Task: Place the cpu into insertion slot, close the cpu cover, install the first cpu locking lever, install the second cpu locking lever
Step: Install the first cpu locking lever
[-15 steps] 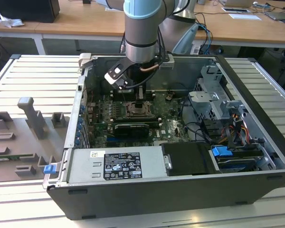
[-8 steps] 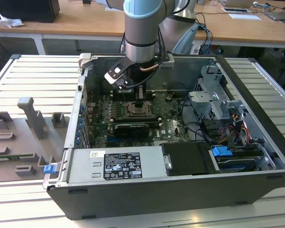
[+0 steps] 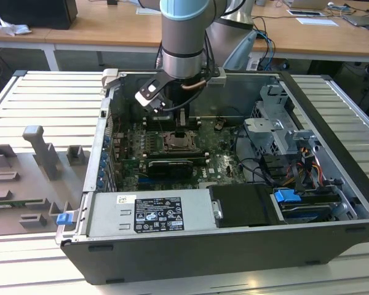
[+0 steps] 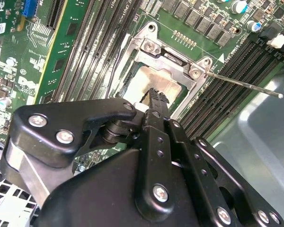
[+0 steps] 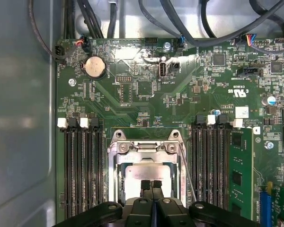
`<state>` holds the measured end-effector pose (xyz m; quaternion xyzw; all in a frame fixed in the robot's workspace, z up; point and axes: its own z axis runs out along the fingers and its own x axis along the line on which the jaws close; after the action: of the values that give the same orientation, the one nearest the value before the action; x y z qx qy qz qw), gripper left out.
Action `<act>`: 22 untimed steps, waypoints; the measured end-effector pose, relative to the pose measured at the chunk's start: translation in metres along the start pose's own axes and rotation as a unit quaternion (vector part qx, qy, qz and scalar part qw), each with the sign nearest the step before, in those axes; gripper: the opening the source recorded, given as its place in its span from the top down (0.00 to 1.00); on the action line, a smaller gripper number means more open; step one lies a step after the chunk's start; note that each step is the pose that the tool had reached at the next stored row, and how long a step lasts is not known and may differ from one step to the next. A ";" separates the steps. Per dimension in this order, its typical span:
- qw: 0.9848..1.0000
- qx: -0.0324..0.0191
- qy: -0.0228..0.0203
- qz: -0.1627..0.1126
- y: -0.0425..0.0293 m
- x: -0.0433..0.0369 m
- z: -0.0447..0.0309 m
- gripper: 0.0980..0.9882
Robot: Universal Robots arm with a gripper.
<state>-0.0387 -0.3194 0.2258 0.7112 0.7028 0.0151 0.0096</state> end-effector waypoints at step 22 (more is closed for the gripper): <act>0.993 0.001 0.001 -0.117 0.0007 0.0003 -0.0307 0.99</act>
<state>-0.0391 -0.3193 0.2565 0.6242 0.7811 0.0143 0.0098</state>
